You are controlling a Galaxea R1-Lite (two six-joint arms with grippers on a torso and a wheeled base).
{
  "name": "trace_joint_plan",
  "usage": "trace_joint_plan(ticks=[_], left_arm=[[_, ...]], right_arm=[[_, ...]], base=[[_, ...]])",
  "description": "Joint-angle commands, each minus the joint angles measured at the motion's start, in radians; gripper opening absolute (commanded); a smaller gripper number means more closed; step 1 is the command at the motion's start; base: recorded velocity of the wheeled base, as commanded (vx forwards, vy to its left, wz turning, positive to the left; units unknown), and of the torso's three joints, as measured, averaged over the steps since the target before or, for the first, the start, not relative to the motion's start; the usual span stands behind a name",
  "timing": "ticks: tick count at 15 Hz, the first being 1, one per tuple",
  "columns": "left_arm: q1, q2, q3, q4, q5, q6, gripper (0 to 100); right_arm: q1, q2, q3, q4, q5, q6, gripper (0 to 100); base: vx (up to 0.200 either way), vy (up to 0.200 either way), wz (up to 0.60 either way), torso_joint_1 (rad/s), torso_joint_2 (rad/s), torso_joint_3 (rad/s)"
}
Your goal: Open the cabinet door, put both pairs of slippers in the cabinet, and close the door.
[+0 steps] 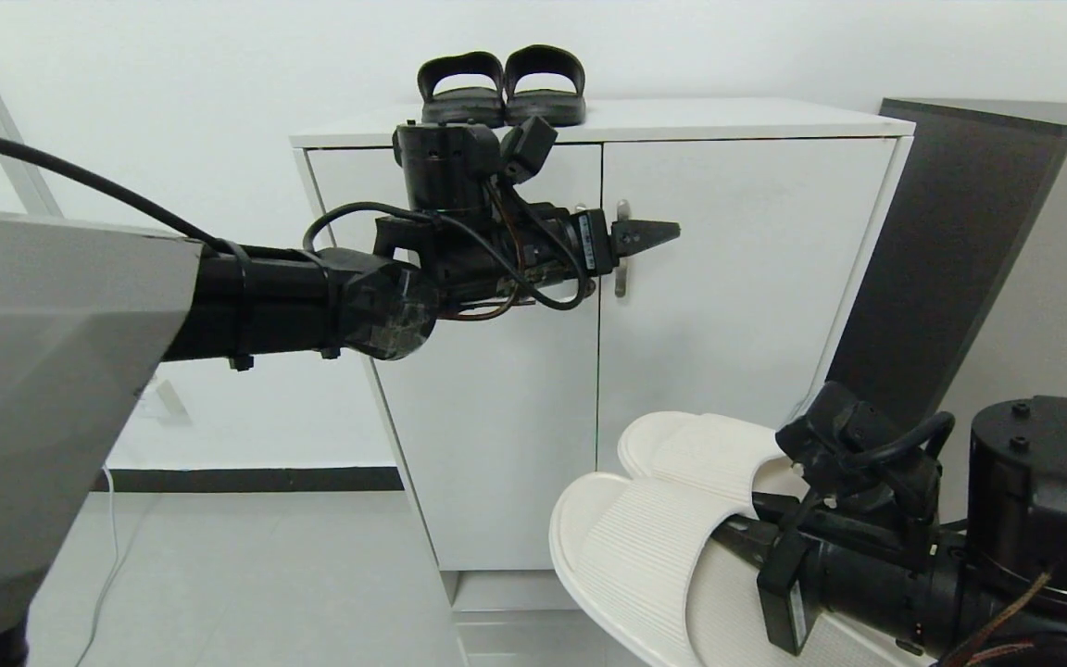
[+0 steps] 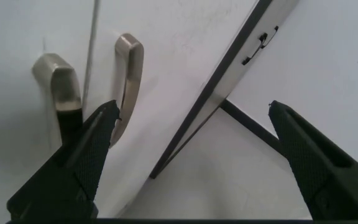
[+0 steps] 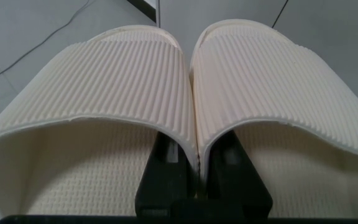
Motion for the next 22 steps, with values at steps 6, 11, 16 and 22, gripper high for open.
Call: trace_joint_plan(ticks=[6,11,16,22], left_arm=[[-0.001,0.056,-0.091,0.047,0.008,0.001,100],[-0.008,0.054,-0.091,0.047,0.008,0.000,0],[-0.015,0.040,-0.073,0.045,0.009,0.001,0],[-0.074,-0.058,0.060,0.039,0.011,0.009,0]], right_arm=[[0.001,0.000,0.002,0.000,0.000,0.000,0],[0.001,-0.001,0.006,0.000,0.000,-0.006,0],[0.004,-0.018,0.031,-0.008,0.035,-0.020,0],[0.004,-0.038,0.040,-0.008,0.061,-0.023,0]], base=[[0.000,0.000,0.00,0.000,0.00,0.000],[0.000,0.000,0.00,0.000,0.00,0.000],[0.000,0.000,0.00,0.000,0.00,0.000],[0.000,0.000,0.00,0.000,0.00,0.000]])
